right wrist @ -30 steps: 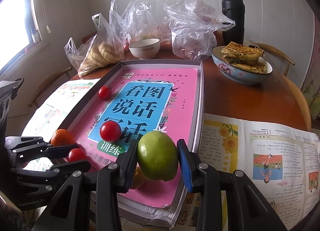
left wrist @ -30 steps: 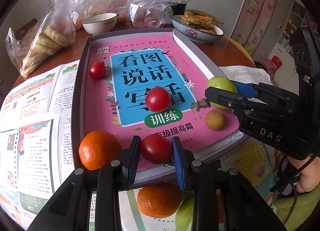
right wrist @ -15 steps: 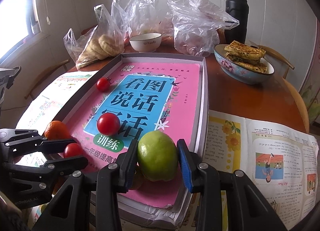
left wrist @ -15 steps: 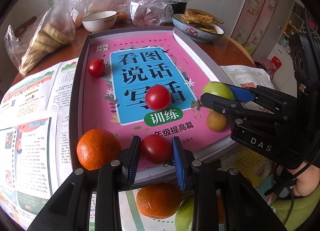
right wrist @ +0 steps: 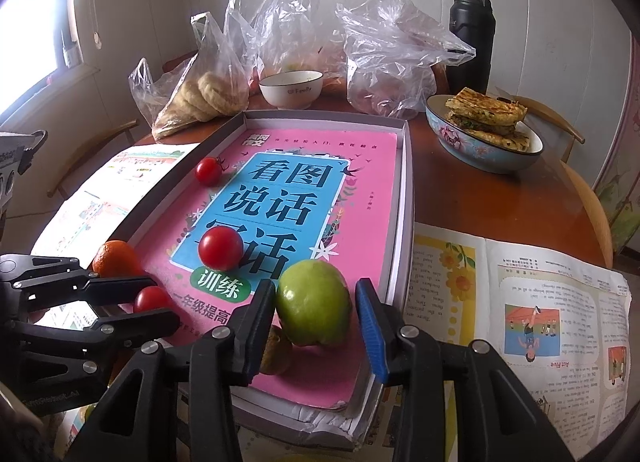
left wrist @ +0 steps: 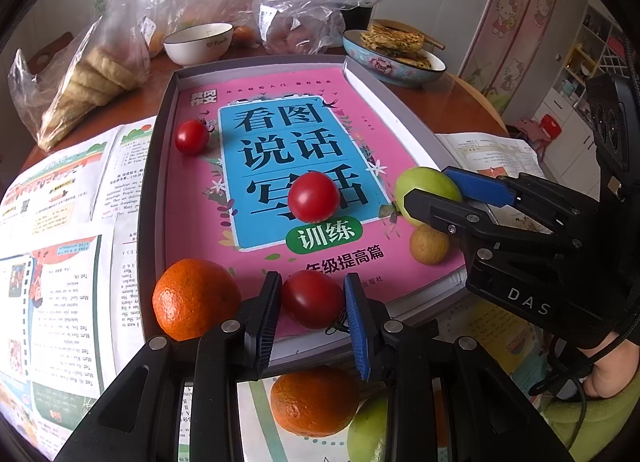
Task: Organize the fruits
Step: 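Lower the guava and tomato onto the workbook and open both tools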
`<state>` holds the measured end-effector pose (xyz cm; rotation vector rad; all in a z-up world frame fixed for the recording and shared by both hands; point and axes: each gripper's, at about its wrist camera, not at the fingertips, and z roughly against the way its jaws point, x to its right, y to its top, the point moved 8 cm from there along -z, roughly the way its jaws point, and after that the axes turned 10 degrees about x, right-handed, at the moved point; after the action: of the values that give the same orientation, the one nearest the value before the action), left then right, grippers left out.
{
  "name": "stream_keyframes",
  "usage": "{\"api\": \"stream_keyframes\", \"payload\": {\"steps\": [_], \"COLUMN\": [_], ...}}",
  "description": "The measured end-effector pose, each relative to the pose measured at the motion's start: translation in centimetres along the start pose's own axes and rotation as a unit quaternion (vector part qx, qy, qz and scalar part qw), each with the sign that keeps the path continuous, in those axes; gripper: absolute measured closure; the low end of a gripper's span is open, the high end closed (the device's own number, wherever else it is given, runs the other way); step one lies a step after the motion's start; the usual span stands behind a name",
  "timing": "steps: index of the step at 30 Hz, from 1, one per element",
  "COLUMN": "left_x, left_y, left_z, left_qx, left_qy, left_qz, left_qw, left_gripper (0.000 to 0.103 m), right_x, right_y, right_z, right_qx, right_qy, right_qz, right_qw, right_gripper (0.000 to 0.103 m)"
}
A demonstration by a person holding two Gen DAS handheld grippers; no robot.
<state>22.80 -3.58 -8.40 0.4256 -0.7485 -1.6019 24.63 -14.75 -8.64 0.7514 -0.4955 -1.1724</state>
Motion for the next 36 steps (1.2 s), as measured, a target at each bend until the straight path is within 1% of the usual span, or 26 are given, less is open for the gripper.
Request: {"api": "stream_keyframes", "payload": {"steps": [11,19,22,24,28,31,36], "left_x": [0.1,0.3,0.3,0.4,0.5,0.6,0.5], "left_y": [-0.1,-0.1,-0.1,-0.1,0.0,0.0,0.0], "left_z": [-0.1,0.1,0.2,0.2,0.5,0.6,1.0], "left_qx": [-0.003,-0.002,-0.001,-0.001,0.001,0.002,0.006], "left_qy": [-0.001,-0.002,-0.002,-0.003,-0.003,-0.003,0.0], "left_qz": [0.001,0.0,0.0,0.001,-0.001,-0.001,-0.001], "left_qw": [1.0,1.0,1.0,1.0,1.0,1.0,1.0], "left_gripper": [0.07,0.068,0.065,0.061,0.06,0.059,0.052], "right_x": [-0.3,-0.3,-0.2,-0.2,-0.1,-0.1,-0.2], "right_y": [0.0,0.0,0.0,0.0,0.0,0.1,0.3], "right_z": [1.1,1.9,2.1,2.3,2.6,2.8,3.3], "right_qx": [0.009,0.015,0.018,0.019,0.022,0.025,0.03], "right_qy": [0.003,0.003,0.003,0.002,0.001,0.0,-0.002], "right_qz": [0.001,0.0,-0.001,0.0,-0.002,-0.002,-0.002], "right_qw": [1.0,1.0,1.0,1.0,1.0,1.0,1.0], "right_gripper": [0.058,0.056,0.055,0.054,0.053,0.05,0.047]}}
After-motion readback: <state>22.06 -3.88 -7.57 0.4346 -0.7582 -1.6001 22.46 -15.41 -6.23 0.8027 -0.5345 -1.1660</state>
